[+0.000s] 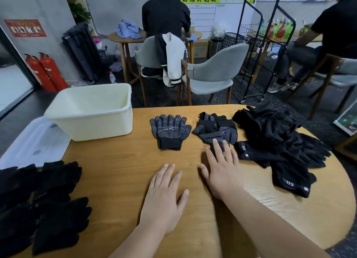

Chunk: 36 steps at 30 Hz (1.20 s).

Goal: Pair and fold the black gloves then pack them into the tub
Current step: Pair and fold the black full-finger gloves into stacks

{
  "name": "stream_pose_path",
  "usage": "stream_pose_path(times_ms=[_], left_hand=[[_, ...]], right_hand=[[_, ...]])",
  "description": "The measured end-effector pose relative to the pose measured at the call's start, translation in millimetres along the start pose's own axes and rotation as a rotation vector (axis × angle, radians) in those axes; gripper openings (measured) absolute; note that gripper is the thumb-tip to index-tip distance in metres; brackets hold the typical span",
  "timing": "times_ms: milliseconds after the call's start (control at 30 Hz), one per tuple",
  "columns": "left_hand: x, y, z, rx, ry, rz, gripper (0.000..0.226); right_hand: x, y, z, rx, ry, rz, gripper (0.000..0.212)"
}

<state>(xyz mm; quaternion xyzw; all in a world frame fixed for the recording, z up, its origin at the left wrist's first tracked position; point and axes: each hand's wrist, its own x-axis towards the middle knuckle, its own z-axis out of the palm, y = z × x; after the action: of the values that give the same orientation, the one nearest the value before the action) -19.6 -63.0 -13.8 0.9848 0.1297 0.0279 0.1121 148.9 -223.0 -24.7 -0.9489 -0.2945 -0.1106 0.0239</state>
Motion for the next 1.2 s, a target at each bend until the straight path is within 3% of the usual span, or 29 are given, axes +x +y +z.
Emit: stream_pose_path(times_ms=[100,233,400,533,733,800,867,1000,1067,1200], left_hand=[[0.1,-0.8,-2.7,-0.022,-0.004,0.009,0.067],[2.5,-4.0,-1.8,-0.038,-0.011,0.024,0.068],[1.6,-4.8,-0.6,-0.046,-0.006,0.035,0.069],[0.7,-4.7,0.6,-0.048,0.009,0.029,0.070],[-3.2,-3.3,0.2,-0.042,0.052,0.038,0.068],[-5.2,-3.4,-0.8,-0.052,0.078,0.037,0.066],[-6.8,-4.1,0.0,-0.066,0.099,0.030,0.064],[-8.7,-5.2,0.7,-0.079,0.132,0.012,0.058],[-8.4,-5.6,1.1,-0.086,0.136,0.012,0.057],[-7.9,-4.4,4.5,-0.042,0.165,0.048,0.052]], right_hand=[[19.8,-2.3,-4.4,-0.063,-0.076,-0.070,0.074],[49.8,-9.3,-5.5,-0.030,-0.202,-0.004,0.081],[68.1,-8.3,-10.8,-0.002,-0.201,0.026,0.080],[79.2,5.5,-33.7,0.064,-0.021,-0.010,0.061],[83.5,24.2,-106.0,0.368,0.281,-0.112,0.014],[76.7,28.4,-126.8,0.499,0.305,-0.076,0.010],[67.2,32.0,-137.0,0.611,0.218,-0.047,0.008],[37.0,44.5,-105.8,0.380,-0.110,-0.062,0.014],[15.6,43.7,-76.7,0.243,-0.049,-0.042,0.018],[-27.5,2.7,-39.0,0.275,0.121,-0.129,0.018]])
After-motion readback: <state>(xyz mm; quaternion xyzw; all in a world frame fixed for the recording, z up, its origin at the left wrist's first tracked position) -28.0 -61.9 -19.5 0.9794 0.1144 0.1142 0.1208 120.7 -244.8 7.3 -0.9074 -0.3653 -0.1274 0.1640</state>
